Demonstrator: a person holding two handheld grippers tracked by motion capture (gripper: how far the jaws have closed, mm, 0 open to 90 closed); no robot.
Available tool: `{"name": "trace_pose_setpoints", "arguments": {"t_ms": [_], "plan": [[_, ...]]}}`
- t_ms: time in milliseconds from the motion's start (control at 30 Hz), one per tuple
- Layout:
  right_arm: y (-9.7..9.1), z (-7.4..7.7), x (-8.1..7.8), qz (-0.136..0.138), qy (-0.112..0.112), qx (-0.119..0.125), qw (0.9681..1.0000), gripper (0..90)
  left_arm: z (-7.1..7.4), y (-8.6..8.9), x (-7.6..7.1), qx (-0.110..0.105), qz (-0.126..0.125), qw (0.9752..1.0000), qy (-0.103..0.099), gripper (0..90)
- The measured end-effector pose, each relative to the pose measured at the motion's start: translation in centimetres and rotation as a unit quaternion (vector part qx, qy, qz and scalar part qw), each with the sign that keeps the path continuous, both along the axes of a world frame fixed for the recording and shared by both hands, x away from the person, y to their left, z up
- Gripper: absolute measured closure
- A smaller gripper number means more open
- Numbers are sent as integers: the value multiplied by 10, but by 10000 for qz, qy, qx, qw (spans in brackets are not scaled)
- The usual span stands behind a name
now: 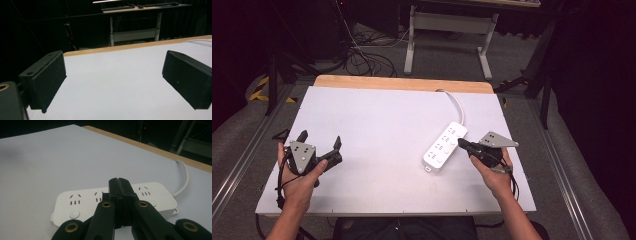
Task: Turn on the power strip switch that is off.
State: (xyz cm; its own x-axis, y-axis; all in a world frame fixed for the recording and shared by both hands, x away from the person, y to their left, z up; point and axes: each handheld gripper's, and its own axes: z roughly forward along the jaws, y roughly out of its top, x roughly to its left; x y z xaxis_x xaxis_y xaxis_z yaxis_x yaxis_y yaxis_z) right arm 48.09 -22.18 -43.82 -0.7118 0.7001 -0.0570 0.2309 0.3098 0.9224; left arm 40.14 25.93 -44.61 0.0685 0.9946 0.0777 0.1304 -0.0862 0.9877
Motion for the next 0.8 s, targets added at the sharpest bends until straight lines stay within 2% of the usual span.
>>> {"name": "trace_pose_setpoints", "arguments": {"t_ms": [800], "plan": [[11, -6, 8, 144, 180, -171, 9996, 900, -1, 5, -6, 3, 108, 9999, 20, 58]]}}
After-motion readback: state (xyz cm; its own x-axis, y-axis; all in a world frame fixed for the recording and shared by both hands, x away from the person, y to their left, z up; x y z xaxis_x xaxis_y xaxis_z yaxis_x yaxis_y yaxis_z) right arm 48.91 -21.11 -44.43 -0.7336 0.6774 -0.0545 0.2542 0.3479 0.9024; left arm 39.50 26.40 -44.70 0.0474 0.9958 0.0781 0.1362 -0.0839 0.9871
